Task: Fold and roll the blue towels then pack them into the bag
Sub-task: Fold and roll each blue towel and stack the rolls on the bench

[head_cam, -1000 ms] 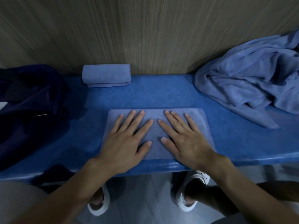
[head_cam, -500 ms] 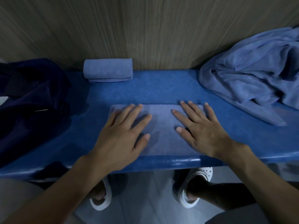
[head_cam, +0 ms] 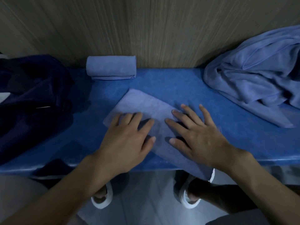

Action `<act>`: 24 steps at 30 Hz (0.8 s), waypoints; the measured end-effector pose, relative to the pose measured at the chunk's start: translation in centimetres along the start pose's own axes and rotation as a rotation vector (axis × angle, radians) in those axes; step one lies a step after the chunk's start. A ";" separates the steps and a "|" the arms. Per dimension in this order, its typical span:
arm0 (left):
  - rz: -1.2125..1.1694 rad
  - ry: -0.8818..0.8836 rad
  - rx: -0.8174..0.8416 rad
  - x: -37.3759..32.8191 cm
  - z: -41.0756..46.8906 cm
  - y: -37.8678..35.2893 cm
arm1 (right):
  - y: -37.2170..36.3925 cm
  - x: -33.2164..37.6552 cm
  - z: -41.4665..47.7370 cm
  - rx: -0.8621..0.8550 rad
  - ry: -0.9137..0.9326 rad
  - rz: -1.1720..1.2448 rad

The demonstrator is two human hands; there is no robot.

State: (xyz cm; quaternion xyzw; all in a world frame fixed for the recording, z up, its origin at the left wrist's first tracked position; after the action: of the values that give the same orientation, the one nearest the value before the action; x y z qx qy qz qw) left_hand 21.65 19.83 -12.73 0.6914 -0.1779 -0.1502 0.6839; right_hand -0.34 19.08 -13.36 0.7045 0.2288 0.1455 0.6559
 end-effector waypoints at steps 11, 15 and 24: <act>-0.042 -0.029 0.044 1.3 0.9 -0.7 | 0.9 1.7 0.1 -0.081 0.065 0.073; -0.179 -0.058 0.062 2.3 2.0 -0.9 | 1.6 2.5 0.6 -0.143 0.081 0.095; -0.614 0.447 -0.178 7.2 7.2 -1.9 | 2.6 -3.0 8.0 -0.123 -0.580 0.580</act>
State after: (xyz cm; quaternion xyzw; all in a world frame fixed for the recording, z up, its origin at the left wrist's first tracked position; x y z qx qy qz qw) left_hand 24.94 10.16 -14.53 0.6662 0.2044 -0.2085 0.6862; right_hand 1.49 10.62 -11.23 0.7109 -0.1827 0.1331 0.6660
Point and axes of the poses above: each hand's wrist, its own z-axis towards the middle knuckle, its own y-axis out of the back of the hand, x = y × z, the point moved 2 cm from there along z, towards the middle knuckle
